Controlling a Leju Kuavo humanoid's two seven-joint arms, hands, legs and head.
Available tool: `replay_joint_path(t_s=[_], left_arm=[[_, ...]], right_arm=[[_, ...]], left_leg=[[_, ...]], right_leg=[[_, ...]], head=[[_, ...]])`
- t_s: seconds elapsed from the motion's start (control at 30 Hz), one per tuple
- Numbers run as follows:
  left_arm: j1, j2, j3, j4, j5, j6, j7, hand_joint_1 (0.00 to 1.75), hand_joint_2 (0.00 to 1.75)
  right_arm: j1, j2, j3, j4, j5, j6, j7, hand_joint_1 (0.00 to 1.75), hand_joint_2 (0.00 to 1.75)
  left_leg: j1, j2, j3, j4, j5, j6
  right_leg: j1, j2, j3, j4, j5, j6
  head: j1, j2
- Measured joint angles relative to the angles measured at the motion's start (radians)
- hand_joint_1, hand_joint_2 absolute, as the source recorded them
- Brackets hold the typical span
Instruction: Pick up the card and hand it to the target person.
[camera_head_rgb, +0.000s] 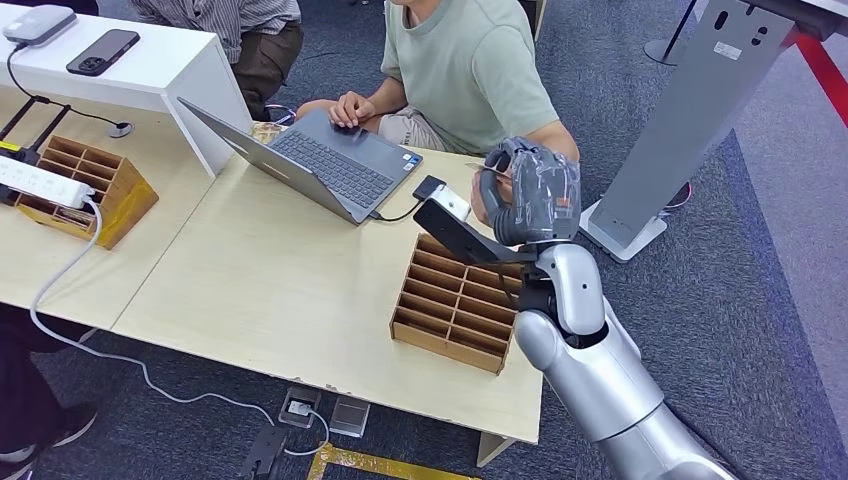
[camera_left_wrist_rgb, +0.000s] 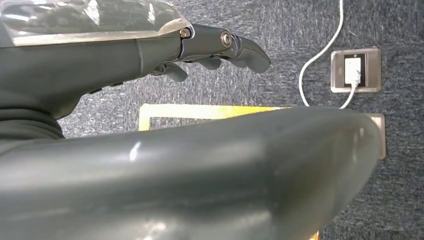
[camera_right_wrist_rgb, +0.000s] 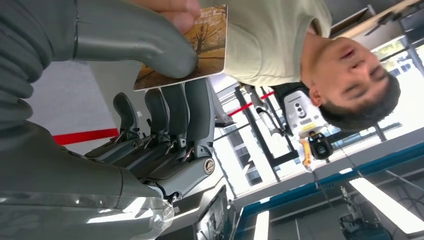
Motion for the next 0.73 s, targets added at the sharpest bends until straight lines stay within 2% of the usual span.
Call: replay_joint_path(t_s=[0.1,0.23,0.27,0.73], left_arm=[[0.000,0.000,0.000,0.000,-0.003,-0.004,0.003,0.00,0.00],[0.000,0.000,0.000,0.000,-0.004,-0.004,0.007,0.00,0.00],[0.000,0.000,0.000,0.000,-0.004,-0.004,0.008,0.00,0.00],[0.000,0.000,0.000,0.000,0.000,0.005,0.024,0.00,0.00]], right_arm=[[-0.032,0.014,-0.011,0.075,0.020,-0.020,0.005,1.21,1.75],[-0.061,0.028,-0.017,0.154,0.051,-0.036,0.016,0.05,1.75],[-0.066,0.032,-0.018,0.171,0.055,-0.036,0.017,0.00,1.75],[-0.061,0.069,-0.024,0.299,0.005,-0.054,-0.034,0.00,1.75]], left_leg=[[0.000,0.000,0.000,0.000,0.000,0.000],[0.000,0.000,0.000,0.000,0.000,0.000],[0.000,0.000,0.000,0.000,0.000,0.000],[0.000,0.000,0.000,0.000,0.000,0.000]], right_leg=[[0.000,0.000,0.000,0.000,0.000,0.000],[0.000,0.000,0.000,0.000,0.000,0.000],[0.000,0.000,0.000,0.000,0.000,0.000],[0.000,0.000,0.000,0.000,0.000,0.000]], head=[[0.000,0.000],[0.000,0.000],[0.000,0.000],[0.000,0.000]])
